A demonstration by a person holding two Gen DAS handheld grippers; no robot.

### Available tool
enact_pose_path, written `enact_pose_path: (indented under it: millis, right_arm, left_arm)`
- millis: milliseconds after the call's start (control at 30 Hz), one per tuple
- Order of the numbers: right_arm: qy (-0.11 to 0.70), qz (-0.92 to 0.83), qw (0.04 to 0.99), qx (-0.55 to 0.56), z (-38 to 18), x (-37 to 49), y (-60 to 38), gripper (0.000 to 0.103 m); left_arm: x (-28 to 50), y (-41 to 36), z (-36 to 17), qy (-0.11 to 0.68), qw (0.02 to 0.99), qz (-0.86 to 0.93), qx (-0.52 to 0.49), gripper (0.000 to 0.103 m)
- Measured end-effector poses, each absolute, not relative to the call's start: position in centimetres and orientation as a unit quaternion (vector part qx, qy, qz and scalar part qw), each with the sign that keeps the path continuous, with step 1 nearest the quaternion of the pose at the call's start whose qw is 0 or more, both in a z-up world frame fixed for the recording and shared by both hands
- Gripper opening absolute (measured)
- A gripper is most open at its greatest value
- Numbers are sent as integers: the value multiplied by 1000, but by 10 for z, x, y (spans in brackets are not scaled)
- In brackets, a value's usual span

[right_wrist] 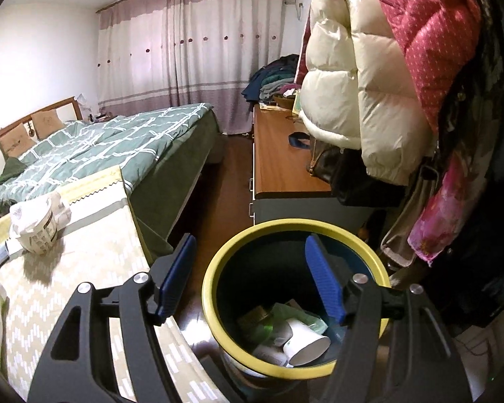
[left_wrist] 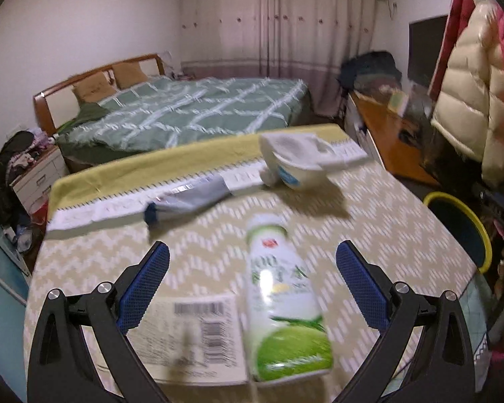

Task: Collect trash
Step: 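Grasp the coconut water bottle with the left gripper, then carry the coconut water bottle over the yellow bin and release it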

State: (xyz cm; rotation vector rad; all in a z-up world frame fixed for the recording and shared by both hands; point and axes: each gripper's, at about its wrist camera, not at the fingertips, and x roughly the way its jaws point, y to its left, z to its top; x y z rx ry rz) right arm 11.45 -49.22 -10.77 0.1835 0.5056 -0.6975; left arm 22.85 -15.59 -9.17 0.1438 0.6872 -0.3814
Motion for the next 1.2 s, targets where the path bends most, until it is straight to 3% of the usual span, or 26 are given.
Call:
enact_pose_path:
  millis: [433, 500, 567, 633, 1200]
  right_arm:
    - [243, -344, 903, 85, -108, 114, -492, 67]
    - [241, -343, 904, 86, -107, 114, -492, 67]
    - [241, -342, 904, 87, -107, 113, -492, 67]
    - [240, -341, 905, 90, -107, 113, -492, 67]
    - [209, -316, 915, 141, -104, 80, -514, 68]
  left_arm:
    - [231, -181, -124, 401, 887, -202, 109, 75]
    - [229, -188, -128, 399, 887, -199, 124, 70]
    - [229, -192, -133, 406, 881, -204, 131, 57]
    - [228, -196, -135, 407, 879, -207, 139, 52]
    - [201, -263, -116, 386, 865, -271, 168, 52]
